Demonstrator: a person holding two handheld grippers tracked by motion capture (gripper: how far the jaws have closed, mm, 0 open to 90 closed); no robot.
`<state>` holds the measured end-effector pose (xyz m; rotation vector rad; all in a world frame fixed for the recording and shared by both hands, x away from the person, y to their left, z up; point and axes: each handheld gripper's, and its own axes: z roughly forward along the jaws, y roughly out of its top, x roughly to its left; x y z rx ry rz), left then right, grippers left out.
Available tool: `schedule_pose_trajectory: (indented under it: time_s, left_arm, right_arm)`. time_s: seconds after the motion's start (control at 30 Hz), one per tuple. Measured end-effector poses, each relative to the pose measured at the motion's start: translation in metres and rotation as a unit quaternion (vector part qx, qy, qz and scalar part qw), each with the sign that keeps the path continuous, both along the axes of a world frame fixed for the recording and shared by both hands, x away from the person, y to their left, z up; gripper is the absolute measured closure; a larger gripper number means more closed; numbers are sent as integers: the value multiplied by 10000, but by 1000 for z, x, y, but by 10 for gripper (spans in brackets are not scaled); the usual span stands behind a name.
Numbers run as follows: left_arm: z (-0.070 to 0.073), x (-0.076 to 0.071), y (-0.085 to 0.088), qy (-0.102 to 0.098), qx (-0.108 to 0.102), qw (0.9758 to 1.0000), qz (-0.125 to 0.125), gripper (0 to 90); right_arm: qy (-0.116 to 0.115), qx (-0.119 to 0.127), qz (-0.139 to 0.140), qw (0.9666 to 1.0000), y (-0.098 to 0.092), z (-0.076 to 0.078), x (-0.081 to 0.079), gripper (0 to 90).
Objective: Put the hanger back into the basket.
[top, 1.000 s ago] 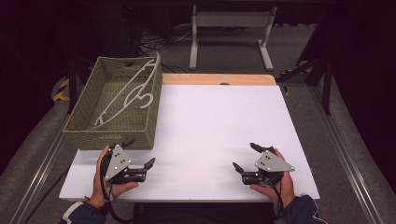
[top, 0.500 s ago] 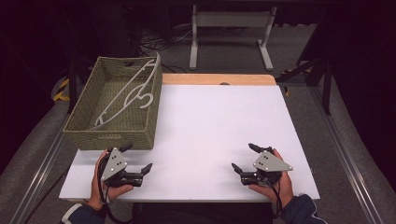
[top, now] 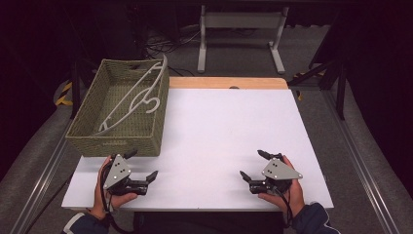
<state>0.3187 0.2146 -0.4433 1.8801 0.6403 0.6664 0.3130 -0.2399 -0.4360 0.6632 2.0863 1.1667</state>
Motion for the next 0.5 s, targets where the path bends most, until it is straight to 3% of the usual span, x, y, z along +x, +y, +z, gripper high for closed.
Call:
schedule_pose_trajectory:
  time_s: [0.5]
  left_arm:
    - [-1,2,-1,55,22,10000,15,39]
  right_arm:
    - [-113,-28,-23,9999,-1,1,0,126]
